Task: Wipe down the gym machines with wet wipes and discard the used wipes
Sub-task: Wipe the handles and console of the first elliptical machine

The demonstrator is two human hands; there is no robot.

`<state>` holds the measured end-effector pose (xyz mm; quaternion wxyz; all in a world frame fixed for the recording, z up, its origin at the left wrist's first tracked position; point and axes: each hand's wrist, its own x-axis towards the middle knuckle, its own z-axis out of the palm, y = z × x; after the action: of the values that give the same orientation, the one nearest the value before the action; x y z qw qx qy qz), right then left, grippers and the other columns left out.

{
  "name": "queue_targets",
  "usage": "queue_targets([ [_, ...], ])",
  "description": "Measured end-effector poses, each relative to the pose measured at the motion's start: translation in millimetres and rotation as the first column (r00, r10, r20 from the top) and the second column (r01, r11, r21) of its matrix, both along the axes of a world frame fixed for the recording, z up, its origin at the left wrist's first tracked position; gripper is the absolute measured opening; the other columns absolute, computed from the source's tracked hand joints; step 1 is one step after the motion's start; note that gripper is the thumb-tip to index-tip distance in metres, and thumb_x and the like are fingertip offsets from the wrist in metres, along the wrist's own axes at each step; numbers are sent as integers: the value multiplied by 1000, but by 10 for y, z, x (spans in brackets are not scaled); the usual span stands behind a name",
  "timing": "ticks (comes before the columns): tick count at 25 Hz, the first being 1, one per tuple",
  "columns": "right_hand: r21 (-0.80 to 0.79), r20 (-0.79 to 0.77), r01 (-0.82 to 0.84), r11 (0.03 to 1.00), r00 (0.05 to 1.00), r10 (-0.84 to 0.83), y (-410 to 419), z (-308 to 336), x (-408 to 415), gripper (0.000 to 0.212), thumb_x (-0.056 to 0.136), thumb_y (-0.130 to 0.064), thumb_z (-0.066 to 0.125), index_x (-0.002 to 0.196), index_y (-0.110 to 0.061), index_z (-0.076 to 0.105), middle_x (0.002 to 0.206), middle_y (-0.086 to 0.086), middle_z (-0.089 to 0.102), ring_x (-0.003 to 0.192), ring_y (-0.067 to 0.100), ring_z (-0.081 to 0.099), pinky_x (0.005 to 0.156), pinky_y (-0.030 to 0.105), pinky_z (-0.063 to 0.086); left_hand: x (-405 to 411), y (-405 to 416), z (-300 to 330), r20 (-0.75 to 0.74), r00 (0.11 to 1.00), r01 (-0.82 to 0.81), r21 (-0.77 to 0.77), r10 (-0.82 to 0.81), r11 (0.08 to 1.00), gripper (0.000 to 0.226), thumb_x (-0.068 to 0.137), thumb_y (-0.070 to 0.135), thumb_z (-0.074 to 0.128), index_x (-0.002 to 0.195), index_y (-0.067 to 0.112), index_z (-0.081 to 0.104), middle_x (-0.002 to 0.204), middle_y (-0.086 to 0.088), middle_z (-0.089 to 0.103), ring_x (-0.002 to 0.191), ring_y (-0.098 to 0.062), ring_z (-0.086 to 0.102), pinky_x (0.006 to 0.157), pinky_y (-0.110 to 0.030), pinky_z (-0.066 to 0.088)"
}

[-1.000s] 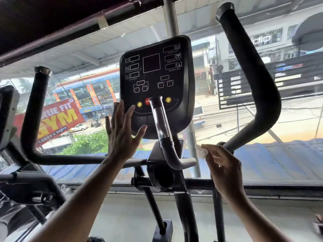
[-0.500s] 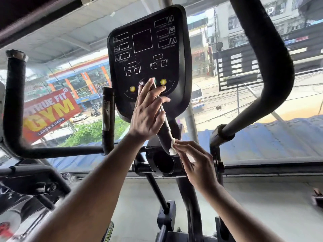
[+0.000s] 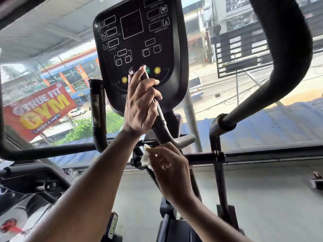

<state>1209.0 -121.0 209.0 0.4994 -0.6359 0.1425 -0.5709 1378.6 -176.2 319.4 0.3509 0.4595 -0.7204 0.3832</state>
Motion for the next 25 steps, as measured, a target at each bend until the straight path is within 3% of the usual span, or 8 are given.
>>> queue_targets([
  [2, 65, 7, -10, 998, 1000, 9, 115, -218, -89, 10, 94, -9, 73, 92, -17, 77, 90, -8, 67, 73, 14, 68, 65, 28, 56, 3, 10, -26, 2, 1000, 3, 1, -3, 1000, 41, 93, 23, 35, 84, 1, 69, 119, -19, 67, 147, -43, 32, 120, -55, 26],
  [5, 88, 74, 120, 989, 989, -126, -90, -277, -277, 21, 89, 4, 73, 96, -16, 75, 93, -5, 68, 77, 17, 68, 67, 37, 59, -14, 7, -34, 12, 1000, 0, -11, 0, 1000, 42, 93, 23, 34, 83, 0, 68, 118, -20, 67, 146, -46, 32, 120, -53, 25],
  [11, -234, 13, 208, 950, 977, -211, -488, 110, -101, 11, 95, -1, 68, 101, -7, 75, 109, 1, 66, 104, 14, 66, 79, 37, 57, -36, 15, 1, 14, 1000, -23, -16, 24, 1000, 43, 93, 23, 33, 84, 0, 69, 119, -20, 67, 145, -47, 33, 121, -51, 24],
  [15, -356, 64, 238, 904, 971, -230, -531, -107, -91, 14, 95, 6, 65, 98, -2, 75, 101, 6, 67, 98, 17, 66, 82, 31, 53, -41, 4, -9, 6, 999, -32, -6, 32, 999, 44, 92, 24, 33, 84, 0, 69, 120, -20, 67, 145, -48, 33, 121, -51, 23],
  [18, -254, 19, 181, 950, 983, -183, -574, -256, -184, 16, 95, 5, 65, 96, -7, 75, 97, -1, 69, 93, 19, 68, 78, 37, 56, -36, 2, 3, 0, 1000, -24, -17, 24, 1000, 44, 91, 23, 33, 82, -1, 69, 120, -21, 67, 144, -48, 33, 121, -50, 23],
  [21, 28, -56, 120, 992, 991, -118, -634, -55, -104, 19, 93, -2, 68, 94, -19, 77, 88, -12, 72, 83, 10, 70, 73, 26, 56, -37, -4, 16, 1, 999, -41, -16, 41, 999, 43, 91, 23, 33, 82, -1, 68, 120, -20, 67, 145, -47, 33, 121, -48, 22],
  [23, 26, -41, 137, 990, 990, -136, -600, 69, -54, 18, 94, -8, 68, 98, -22, 78, 92, -13, 72, 85, 8, 70, 74, 27, 57, -51, 3, 14, -1, 999, -54, 6, 54, 999, 42, 92, 22, 33, 83, -1, 68, 121, -21, 66, 145, -48, 32, 122, -49, 21],
  [25, -89, 47, 163, 983, 986, -159, -491, 2, -54, 17, 96, -4, 67, 105, -14, 78, 102, -6, 71, 95, 13, 69, 78, 35, 58, -62, 50, 17, 11, 998, -62, 48, 61, 997, 41, 94, 20, 32, 87, -1, 67, 124, -22, 64, 147, -50, 28, 124, -51, 19],
])
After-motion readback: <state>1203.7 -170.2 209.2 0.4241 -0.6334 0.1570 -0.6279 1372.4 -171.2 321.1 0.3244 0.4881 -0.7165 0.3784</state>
